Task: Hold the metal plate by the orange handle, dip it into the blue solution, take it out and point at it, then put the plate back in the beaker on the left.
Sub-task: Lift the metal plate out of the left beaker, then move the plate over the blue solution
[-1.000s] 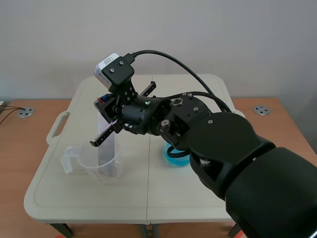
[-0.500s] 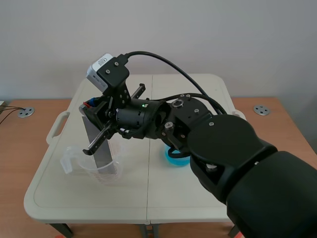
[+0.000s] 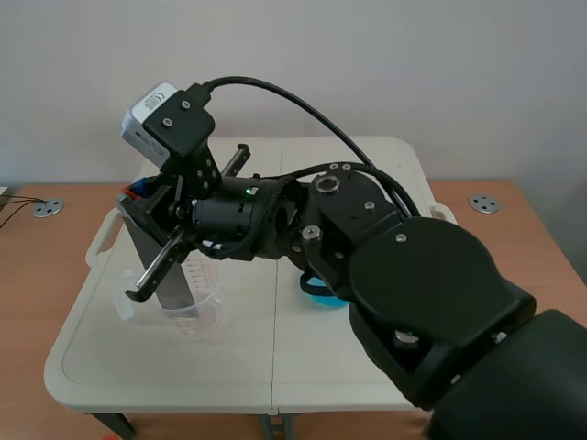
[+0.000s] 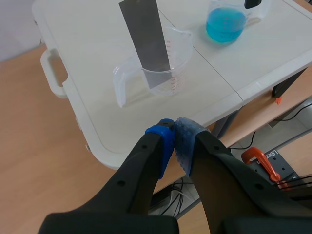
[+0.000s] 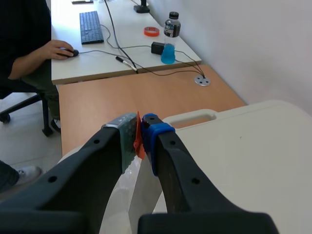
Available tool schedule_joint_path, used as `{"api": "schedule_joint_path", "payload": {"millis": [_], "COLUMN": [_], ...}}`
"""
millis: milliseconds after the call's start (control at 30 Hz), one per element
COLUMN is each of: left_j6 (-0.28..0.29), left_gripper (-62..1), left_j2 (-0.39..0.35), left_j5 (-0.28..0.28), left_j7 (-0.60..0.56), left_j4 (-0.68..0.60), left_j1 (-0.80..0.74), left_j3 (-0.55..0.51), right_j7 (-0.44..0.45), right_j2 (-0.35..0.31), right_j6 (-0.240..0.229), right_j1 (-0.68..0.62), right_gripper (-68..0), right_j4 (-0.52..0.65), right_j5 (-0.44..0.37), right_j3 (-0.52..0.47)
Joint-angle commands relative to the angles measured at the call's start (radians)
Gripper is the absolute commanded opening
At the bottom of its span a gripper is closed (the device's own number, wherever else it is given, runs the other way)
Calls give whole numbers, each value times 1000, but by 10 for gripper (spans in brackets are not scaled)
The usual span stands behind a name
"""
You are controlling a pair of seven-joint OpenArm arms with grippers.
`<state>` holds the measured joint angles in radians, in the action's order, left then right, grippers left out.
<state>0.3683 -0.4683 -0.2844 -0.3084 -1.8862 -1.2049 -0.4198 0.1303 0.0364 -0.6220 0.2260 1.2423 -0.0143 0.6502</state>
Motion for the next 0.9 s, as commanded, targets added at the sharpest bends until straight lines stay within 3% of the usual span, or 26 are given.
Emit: {"api": "schedule_joint_path", "payload": {"millis": [0,633,867], "left_j6": [2,2,2], "left_gripper": [-591,-591,-591], "left_j2": [5,5,5], "left_j5": [-7,-7,-7], "left_j7": [-16,-17,-17], "left_j4": [-5,-5,-5], "left_j1": [-8,-6,-5], "left_j3": [-7,-7,-7], "right_j7": [0,-237,-301], "right_j2": [0,0,0], "right_j6": [0,0,0], "right_j1": [17,-69,-93], "right_gripper": [-664,-664,-664], "right_j4": [40,412,527], "right_j5": [-11,-15,-23], "right_j3": [-2,-2,-46]}}
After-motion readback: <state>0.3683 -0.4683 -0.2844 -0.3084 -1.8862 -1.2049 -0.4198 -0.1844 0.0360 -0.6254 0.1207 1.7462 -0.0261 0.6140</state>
